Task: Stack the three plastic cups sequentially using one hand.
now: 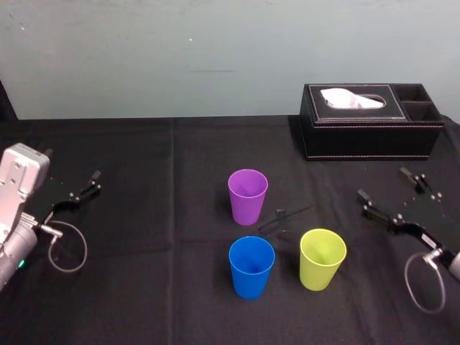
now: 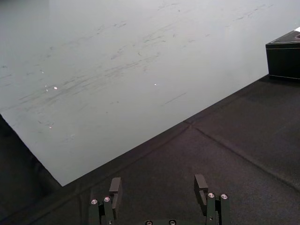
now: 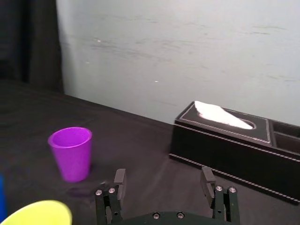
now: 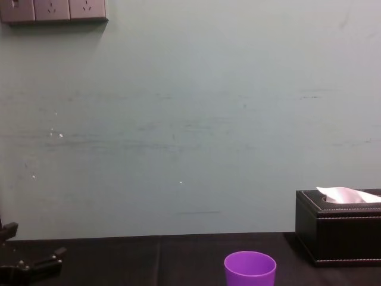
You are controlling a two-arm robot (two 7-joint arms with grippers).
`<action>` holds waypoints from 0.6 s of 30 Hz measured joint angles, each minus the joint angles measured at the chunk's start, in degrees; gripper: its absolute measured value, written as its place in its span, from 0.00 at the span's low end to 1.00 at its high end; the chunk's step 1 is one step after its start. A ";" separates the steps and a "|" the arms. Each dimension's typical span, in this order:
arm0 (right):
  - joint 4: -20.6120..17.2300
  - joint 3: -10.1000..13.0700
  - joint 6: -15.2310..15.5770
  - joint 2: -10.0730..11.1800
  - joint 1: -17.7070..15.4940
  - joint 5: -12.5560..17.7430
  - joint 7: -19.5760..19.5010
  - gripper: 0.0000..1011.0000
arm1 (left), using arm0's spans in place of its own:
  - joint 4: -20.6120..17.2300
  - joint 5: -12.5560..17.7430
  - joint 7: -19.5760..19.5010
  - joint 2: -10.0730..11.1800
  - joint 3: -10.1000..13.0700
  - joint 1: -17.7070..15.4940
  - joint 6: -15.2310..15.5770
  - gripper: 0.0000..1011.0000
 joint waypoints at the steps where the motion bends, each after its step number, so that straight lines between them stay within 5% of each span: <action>1: -0.36 0.32 -0.18 0.34 -0.65 0.35 0.56 0.99 | 0.00 0.00 0.00 0.00 0.00 0.00 0.00 1.00; 11: -3.92 3.05 -2.64 3.43 -7.14 2.65 7.01 0.99 | 0.00 0.00 0.00 0.00 0.00 0.00 0.00 1.00; 18: -4.95 3.24 -3.97 3.57 -9.87 0.64 8.28 0.99 | 0.00 0.00 0.00 0.00 0.00 0.00 0.00 1.00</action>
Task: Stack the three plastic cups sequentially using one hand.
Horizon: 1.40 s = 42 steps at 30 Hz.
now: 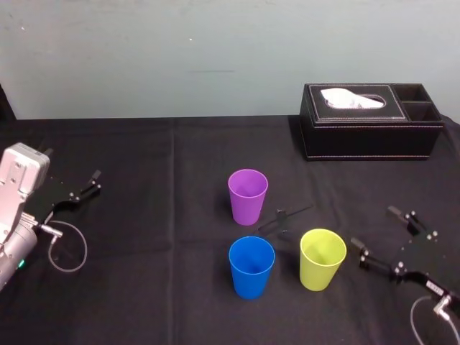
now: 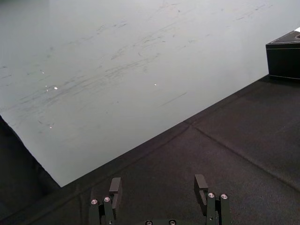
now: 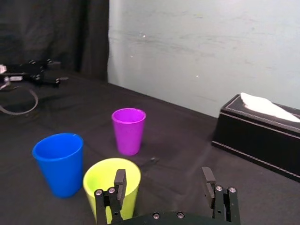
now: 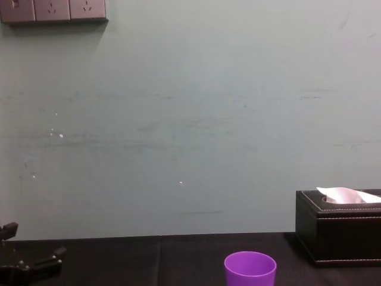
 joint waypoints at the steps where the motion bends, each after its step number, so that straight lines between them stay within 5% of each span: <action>1: -0.08 -0.07 -0.16 -0.11 -0.43 -0.47 0.22 0.99 | 0.00 0.00 0.00 0.00 0.00 0.00 0.00 1.00; 25: -0.28 0.26 -0.21 -1.61 -3.38 -2.53 5.69 0.99 | 0.00 0.00 0.00 0.00 0.00 0.00 0.00 1.00; 42: 1.96 -0.09 1.16 -4.35 -1.90 -5.66 7.35 0.99 | 0.00 0.00 0.00 0.00 0.00 0.00 0.00 1.00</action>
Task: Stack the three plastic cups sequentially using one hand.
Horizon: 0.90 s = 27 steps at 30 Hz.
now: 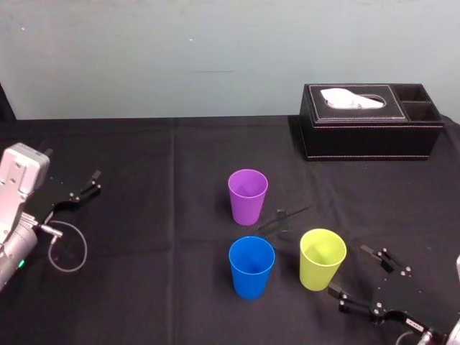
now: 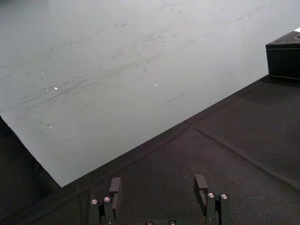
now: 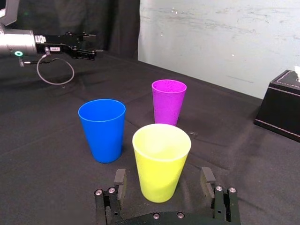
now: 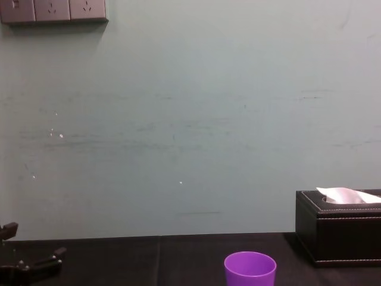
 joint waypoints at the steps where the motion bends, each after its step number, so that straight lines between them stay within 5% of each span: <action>1: 0.16 0.00 0.11 -0.29 0.20 -0.24 0.17 0.99 | 0.00 0.00 0.00 0.00 0.00 0.00 0.00 1.00; 27: 1.08 0.69 2.68 -3.65 2.80 -1.68 2.52 0.99 | 0.00 0.00 0.00 0.00 0.00 0.00 0.00 1.00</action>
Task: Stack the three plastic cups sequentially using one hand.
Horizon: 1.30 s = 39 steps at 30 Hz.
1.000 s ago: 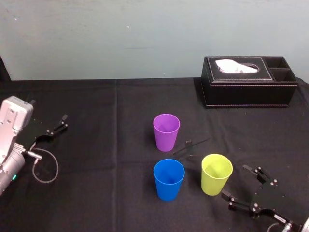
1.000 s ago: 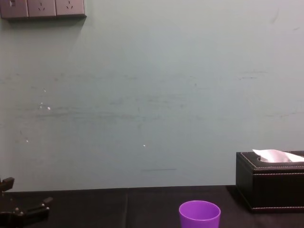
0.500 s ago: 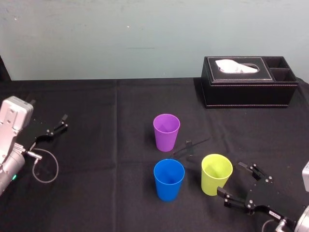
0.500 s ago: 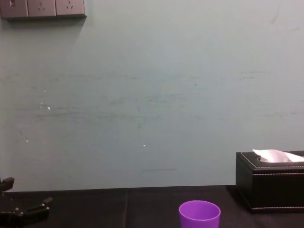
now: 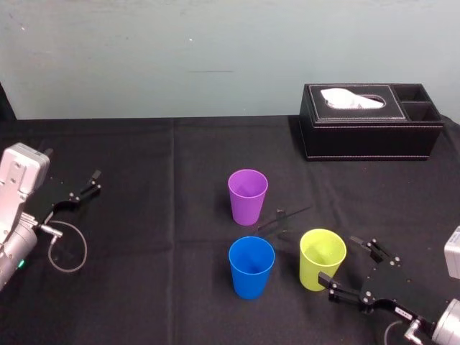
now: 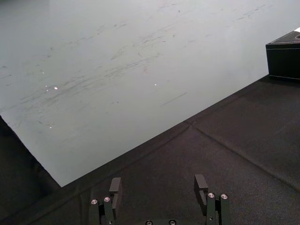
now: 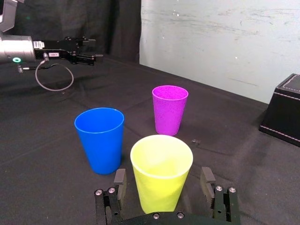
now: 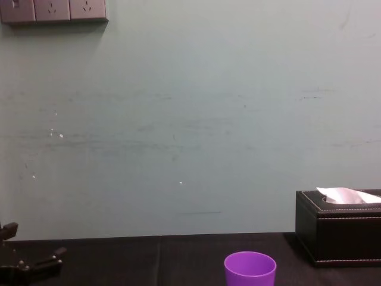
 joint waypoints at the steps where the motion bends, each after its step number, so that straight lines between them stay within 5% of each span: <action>1: 0.13 -0.09 0.18 -0.17 0.30 0.00 0.10 0.99 | 0.00 0.00 0.00 0.00 0.00 0.00 0.00 1.00; 39: 4.06 -5.11 3.08 -2.82 7.13 -1.56 0.19 0.99 | 0.00 0.00 0.00 0.00 0.00 0.00 0.00 1.00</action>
